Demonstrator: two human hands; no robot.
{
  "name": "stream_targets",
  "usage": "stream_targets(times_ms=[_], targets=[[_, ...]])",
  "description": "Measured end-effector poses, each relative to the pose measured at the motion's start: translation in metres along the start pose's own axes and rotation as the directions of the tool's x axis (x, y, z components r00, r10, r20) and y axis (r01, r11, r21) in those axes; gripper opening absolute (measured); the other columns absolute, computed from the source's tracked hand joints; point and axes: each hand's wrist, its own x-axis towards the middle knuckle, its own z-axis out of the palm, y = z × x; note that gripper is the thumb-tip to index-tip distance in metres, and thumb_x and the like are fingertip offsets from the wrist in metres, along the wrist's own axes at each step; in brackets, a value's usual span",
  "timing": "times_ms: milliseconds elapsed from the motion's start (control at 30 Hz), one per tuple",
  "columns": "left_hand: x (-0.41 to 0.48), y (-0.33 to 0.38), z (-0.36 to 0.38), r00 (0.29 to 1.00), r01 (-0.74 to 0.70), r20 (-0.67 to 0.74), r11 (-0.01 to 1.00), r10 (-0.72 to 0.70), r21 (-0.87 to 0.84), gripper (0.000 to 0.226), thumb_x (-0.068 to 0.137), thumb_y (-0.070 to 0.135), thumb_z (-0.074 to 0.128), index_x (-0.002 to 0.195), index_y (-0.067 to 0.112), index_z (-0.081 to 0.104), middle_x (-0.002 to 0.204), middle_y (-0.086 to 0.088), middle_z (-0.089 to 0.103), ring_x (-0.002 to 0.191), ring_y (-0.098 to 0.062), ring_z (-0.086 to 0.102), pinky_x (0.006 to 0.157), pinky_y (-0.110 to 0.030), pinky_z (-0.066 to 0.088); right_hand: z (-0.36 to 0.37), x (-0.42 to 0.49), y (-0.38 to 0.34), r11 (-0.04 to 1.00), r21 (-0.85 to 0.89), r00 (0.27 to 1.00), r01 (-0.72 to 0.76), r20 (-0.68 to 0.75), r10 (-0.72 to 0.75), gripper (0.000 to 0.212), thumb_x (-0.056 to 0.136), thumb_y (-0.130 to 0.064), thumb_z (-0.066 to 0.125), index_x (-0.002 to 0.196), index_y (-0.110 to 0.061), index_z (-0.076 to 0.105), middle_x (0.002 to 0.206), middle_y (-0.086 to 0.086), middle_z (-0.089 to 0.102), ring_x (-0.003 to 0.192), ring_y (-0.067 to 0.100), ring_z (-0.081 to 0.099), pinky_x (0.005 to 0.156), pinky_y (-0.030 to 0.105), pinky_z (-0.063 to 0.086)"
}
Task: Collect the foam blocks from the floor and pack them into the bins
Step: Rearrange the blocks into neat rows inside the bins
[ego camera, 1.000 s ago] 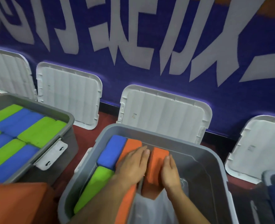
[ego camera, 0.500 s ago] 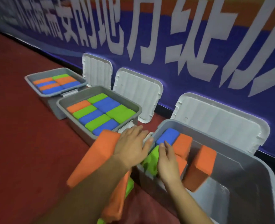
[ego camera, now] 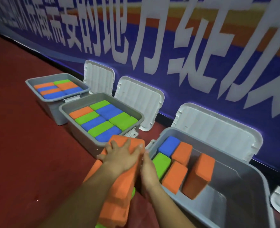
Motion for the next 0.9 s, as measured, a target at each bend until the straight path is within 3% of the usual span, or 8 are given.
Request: stream_targets(times_ms=[100, 200, 333, 500, 567, 700, 800, 900], targets=[[0.0, 0.013, -0.007, 1.0, -0.01, 0.027, 0.998, 0.012, -0.061, 0.087, 0.079, 0.094, 0.013, 0.156, 0.052, 0.012, 0.168, -0.012, 0.007, 0.153, -0.037, 0.008, 0.115, -0.066, 0.014, -0.013, 0.004, -0.01, 0.983, 0.184, 0.998, -0.002, -0.066, 0.015, 0.074, 0.078, -0.089, 0.045, 0.124, -0.037, 0.069, 0.129, -0.002, 0.07, 0.123, 0.018, 0.064, 0.109, 0.047, 0.046], [-0.002, 0.031, -0.012, 0.998, -0.064, 0.002, 0.992, 0.065, -0.112, 0.084, 0.079, 0.093, 0.011, 0.154, 0.055, 0.012, 0.168, -0.008, 0.007, 0.153, -0.034, 0.009, 0.117, -0.065, 0.013, -0.032, 0.012, -0.02, 0.959, 0.281, 0.989, 0.035, -0.148, 0.007, 0.097, 0.06, -0.1, 0.051, 0.133, -0.037, 0.061, 0.129, -0.004, 0.069, 0.12, 0.018, 0.066, 0.107, 0.051, 0.048], [-0.014, 0.068, 0.001, 0.932, -0.342, -0.153, 0.936, 0.327, -0.079, 0.075, 0.085, 0.086, 0.013, 0.154, 0.056, 0.01, 0.168, -0.005, 0.002, 0.155, -0.025, -0.002, 0.119, -0.061, 0.008, -0.06, -0.026, -0.073, 0.937, 0.327, 0.978, 0.122, -0.198, -0.058, 0.081, 0.087, -0.086, 0.033, 0.137, -0.029, 0.061, 0.129, -0.003, 0.07, 0.118, 0.015, 0.067, 0.11, 0.047, 0.046], [-0.025, 0.112, 0.021, 0.748, -0.648, -0.161, 0.655, 0.644, -0.389, 0.075, 0.081, 0.086, 0.014, 0.15, 0.055, 0.013, 0.166, 0.012, 0.01, 0.154, -0.014, 0.014, 0.123, -0.051, 0.015, -0.137, -0.06, -0.112, 0.898, 0.383, 0.931, 0.215, -0.358, -0.07, 0.069, 0.094, -0.077, 0.031, 0.104, -0.02, 0.069, 0.078, 0.0, 0.073, 0.071, 0.017, 0.068, 0.07, 0.035, 0.054], [-0.032, 0.131, 0.025, 0.695, -0.673, -0.176, 0.544, 0.697, -0.501, 0.069, 0.083, 0.088, 0.017, 0.142, 0.052, 0.024, 0.154, 0.015, 0.035, 0.139, -0.011, 0.04, 0.114, -0.035, 0.03, -0.16, -0.077, -0.119, 0.917, 0.318, 0.907, 0.241, -0.41, -0.097, 0.07, 0.089, -0.083, 0.035, 0.098, -0.019, 0.062, 0.083, 0.011, 0.064, 0.074, 0.027, 0.06, 0.07, 0.037, 0.051], [-0.045, 0.164, 0.04, 0.7, -0.549, -0.087, 0.456, 0.709, -0.701, 0.069, 0.073, 0.095, 0.019, 0.116, 0.043, 0.035, 0.116, 0.011, 0.054, 0.101, -0.002, 0.057, 0.096, -0.035, 0.043, -0.192, -0.103, -0.122, 0.973, 0.185, 0.904, 0.14, -0.425, -0.049, 0.075, 0.079, -0.09, 0.045, 0.109, -0.024, 0.059, 0.106, 0.016, 0.069, 0.094, 0.035, 0.07, 0.086, 0.051, 0.056], [-0.047, 0.178, 0.058, 0.701, -0.465, 0.012, 0.47, 0.713, -0.75, 0.072, 0.07, 0.098, 0.019, 0.121, 0.05, 0.035, 0.129, 0.007, 0.054, 0.113, -0.004, 0.058, 0.105, -0.04, 0.044, -0.203, -0.104, -0.111, 0.997, 0.012, 0.887, 0.076, -0.457, -0.062, 0.069, 0.08, -0.088, 0.049, 0.131, -0.041, 0.048, 0.117, -0.004, 0.067, 0.089, 0.019, 0.071, 0.063, 0.043, 0.061], [-0.053, 0.181, 0.073, 0.678, -0.464, 0.087, 0.516, 0.73, -0.72, 0.073, 0.089, 0.082, 0.016, 0.147, 0.04, 0.03, 0.148, 0.008, 0.036, 0.13, -0.003, 0.045, 0.115, -0.028, 0.03, -0.204, -0.094, -0.091, 0.981, -0.195, 0.84, -0.013, -0.534, -0.095, 0.077, 0.08, -0.085, 0.047, 0.146, -0.045, 0.039, 0.13, -0.005, 0.064, 0.108, 0.018, 0.068, 0.089, 0.046, 0.059]])
